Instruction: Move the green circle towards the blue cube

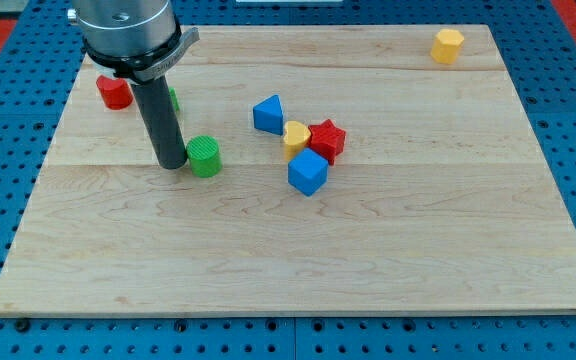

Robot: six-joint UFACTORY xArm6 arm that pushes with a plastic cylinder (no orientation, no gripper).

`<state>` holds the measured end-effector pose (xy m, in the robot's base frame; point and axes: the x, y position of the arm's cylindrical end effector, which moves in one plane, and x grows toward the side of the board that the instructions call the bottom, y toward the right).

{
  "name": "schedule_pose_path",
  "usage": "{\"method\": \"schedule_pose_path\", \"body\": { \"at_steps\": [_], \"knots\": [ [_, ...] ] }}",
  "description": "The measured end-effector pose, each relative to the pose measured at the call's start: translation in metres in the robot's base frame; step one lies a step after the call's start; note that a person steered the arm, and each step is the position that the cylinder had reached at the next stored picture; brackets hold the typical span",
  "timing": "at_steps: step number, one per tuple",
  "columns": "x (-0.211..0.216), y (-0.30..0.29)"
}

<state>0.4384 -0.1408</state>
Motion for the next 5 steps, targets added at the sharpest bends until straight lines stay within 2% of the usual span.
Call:
{"method": "schedule_pose_path", "body": {
  "at_steps": [1,3,5],
  "knots": [
    [-0.011,-0.018],
    [0.004,0.059],
    [0.015,0.05]
  ]
}}
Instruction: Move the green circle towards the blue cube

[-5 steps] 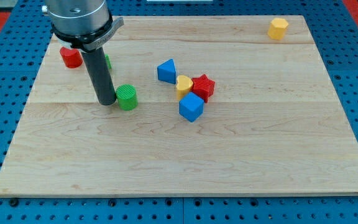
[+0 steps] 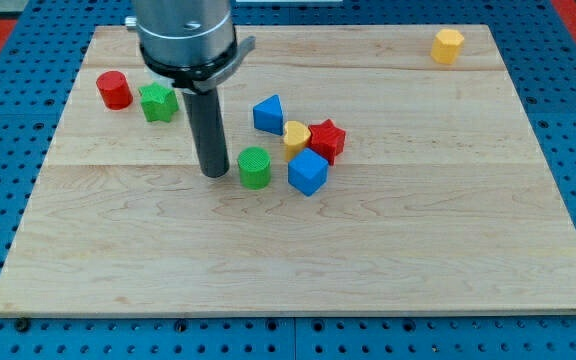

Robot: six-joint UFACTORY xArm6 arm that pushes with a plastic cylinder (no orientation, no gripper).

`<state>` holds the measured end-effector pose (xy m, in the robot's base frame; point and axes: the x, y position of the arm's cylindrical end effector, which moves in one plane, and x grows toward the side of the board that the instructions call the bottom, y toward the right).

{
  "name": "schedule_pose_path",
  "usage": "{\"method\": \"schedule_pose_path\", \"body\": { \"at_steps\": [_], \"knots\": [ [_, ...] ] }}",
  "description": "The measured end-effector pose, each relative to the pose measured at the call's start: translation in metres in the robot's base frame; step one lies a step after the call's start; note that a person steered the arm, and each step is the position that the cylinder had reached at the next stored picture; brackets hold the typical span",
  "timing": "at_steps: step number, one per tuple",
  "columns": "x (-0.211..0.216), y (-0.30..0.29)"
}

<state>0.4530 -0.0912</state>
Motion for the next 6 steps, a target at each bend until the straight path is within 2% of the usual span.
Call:
{"method": "schedule_pose_path", "body": {
  "at_steps": [6],
  "knots": [
    [0.023,0.039]
  ]
}}
